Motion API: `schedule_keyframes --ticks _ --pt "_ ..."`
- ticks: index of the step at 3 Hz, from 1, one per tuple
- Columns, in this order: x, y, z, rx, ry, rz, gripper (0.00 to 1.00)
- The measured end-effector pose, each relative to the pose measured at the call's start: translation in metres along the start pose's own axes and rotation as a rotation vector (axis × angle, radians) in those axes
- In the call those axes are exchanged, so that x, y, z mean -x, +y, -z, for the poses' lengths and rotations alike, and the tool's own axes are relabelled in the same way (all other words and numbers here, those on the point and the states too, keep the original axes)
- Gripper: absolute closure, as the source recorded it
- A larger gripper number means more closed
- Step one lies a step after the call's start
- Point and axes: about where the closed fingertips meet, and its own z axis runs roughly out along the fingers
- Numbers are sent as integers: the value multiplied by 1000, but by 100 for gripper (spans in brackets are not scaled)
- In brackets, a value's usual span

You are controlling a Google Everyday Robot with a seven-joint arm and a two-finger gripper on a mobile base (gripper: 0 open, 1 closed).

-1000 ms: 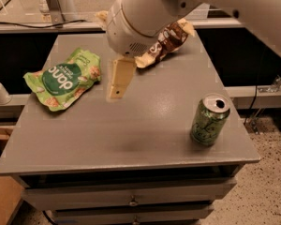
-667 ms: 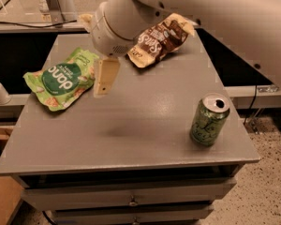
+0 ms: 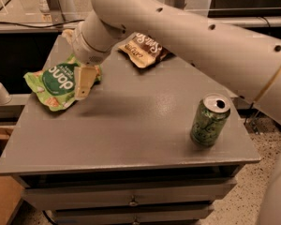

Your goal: Pick green rice chip bag

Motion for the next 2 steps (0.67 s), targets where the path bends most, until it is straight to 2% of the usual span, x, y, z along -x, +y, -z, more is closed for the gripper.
schedule_keyframes --ticks 1,2 --pt "-7 -8 -34 23 -5 -42 0" --pt "-15 -6 -52 60 44 -63 16"
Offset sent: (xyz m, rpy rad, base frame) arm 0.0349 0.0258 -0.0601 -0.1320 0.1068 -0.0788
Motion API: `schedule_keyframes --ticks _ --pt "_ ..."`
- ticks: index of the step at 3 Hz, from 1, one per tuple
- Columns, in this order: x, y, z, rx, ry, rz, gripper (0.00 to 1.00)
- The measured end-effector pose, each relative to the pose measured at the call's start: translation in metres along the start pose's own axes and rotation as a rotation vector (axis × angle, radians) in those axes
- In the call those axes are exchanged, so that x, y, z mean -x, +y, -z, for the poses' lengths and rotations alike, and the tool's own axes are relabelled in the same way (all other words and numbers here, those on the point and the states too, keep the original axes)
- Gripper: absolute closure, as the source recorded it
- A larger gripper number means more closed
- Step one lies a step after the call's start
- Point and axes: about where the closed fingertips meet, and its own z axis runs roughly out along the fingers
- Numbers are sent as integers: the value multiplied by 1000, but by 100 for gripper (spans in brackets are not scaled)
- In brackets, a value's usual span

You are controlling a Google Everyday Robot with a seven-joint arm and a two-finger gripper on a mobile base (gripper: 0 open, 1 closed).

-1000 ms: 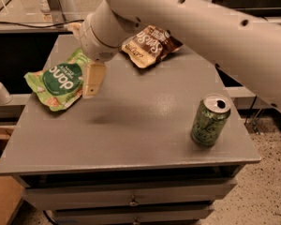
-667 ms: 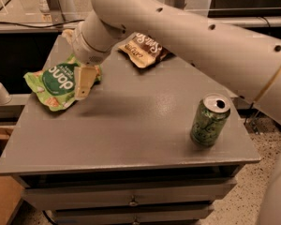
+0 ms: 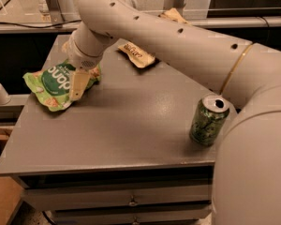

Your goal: Pick green rice chip bag

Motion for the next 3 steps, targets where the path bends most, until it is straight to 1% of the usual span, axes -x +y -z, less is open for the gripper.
schedule_keyframes --ticks 1,2,3 --pt "-12 5 -4 32 60 -9 39" --pt "-17 7 0 41 96 -13 64" --pt "-17 6 13 24 117 -9 87"
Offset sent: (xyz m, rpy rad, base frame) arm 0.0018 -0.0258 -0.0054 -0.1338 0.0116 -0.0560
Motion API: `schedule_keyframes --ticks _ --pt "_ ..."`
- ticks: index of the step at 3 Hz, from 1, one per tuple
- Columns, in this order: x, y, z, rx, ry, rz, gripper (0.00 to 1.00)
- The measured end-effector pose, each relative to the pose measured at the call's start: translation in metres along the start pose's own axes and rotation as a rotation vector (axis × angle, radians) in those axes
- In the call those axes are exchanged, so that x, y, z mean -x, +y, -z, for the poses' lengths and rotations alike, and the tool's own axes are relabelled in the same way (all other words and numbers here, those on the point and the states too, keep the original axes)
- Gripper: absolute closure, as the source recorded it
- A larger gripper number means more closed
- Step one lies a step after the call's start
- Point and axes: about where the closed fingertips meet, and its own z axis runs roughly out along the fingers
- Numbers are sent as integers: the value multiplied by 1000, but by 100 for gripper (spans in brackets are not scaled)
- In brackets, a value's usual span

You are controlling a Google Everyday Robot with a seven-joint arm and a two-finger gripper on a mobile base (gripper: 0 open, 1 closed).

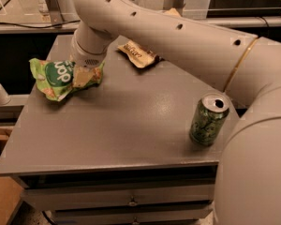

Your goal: Pick green rice chip bag

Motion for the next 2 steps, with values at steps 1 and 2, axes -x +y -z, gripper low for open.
schedule_keyframes --ticks 1,2 --pt "3 -2 10 -21 6 9 100" --pt "20 -13 47 -76 -23 -6 100"
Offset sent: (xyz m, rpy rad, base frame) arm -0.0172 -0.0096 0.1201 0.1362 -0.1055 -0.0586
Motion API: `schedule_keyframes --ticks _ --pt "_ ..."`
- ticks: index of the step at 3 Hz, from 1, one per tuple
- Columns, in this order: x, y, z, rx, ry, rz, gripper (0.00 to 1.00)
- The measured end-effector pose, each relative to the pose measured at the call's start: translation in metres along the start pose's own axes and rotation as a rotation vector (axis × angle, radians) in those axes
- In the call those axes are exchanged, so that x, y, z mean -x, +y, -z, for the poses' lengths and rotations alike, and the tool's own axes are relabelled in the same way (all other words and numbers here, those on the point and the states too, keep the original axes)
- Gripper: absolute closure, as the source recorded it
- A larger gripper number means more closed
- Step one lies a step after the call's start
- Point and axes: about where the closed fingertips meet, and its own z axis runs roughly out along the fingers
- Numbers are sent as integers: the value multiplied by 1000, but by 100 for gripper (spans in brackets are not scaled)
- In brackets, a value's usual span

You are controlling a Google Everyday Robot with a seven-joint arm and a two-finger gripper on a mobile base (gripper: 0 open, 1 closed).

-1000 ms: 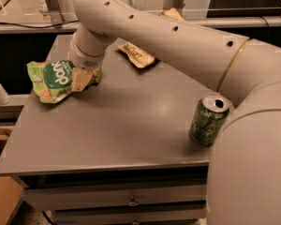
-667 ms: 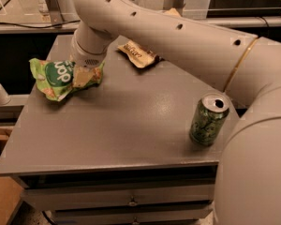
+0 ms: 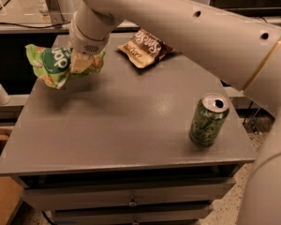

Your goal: Pick green rice chip bag

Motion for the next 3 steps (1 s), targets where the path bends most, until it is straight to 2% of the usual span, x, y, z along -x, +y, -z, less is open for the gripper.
schedule_keyframes --ticks 1,2,3 --pt "17 -21 44 -86 -53 -37 100" --pt "26 -35 73 -143 -89 -62 100" --pt "27 -35 73 -143 -90 -62 100"
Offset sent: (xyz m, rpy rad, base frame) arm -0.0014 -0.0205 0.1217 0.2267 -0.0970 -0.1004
